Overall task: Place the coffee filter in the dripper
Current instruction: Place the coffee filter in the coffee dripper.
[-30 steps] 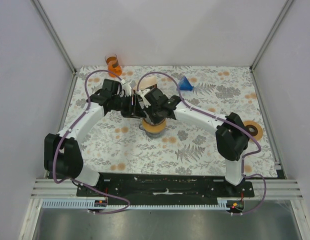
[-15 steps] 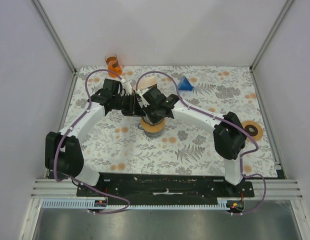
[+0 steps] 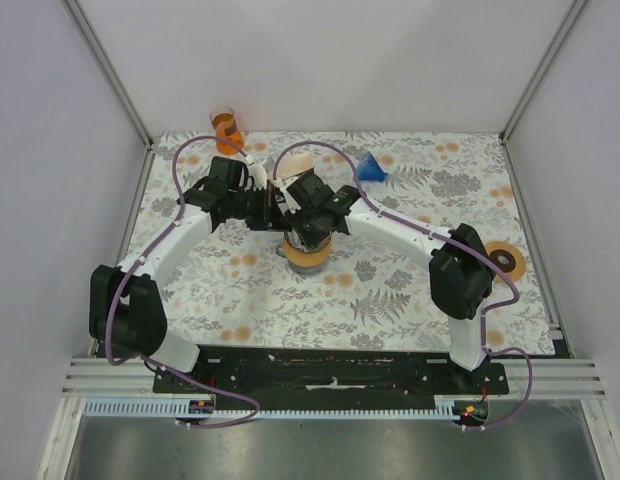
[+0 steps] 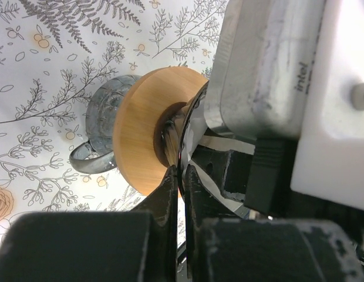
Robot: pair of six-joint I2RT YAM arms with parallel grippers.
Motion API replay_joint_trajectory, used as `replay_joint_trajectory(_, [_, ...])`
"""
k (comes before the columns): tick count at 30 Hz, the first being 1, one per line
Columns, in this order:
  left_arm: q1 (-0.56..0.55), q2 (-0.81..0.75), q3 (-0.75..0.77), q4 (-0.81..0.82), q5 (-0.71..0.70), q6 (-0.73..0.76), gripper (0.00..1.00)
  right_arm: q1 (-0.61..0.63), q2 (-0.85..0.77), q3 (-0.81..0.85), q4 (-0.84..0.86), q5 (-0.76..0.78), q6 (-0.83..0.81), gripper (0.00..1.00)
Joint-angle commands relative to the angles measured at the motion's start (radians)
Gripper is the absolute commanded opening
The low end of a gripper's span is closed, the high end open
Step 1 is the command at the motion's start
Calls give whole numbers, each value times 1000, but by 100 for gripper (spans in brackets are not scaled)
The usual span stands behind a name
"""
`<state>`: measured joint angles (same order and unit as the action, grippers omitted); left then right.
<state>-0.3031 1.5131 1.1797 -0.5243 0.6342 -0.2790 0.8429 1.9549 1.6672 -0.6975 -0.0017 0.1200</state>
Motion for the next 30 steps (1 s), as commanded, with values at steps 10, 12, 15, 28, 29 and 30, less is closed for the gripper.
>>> replay_joint_trajectory(10, [-24,-16,21,-45,-80,115,2,-50,-136,2,105,-317,-175,54])
replay_joint_trajectory(12, [-24,-16,15,-43,-80,116,2,-50,-139,5,110,-337,-197,55])
replay_joint_trajectory(15, [-24,-17,15,-39,-77,113,2,-50,-134,9,110,-357,-198,55])
replay_joint_trajectory(28, [-21,-50,49,-63,-58,127,6,-50,-146,-67,81,-195,-234,36])
replay_joint_trajectory(29, [-22,-48,54,-63,-47,124,9,-50,-136,-73,76,-192,-227,31])
replay_joint_trajectory(30, [-22,-45,58,-62,-39,120,11,-50,-125,-76,70,-182,-220,29])
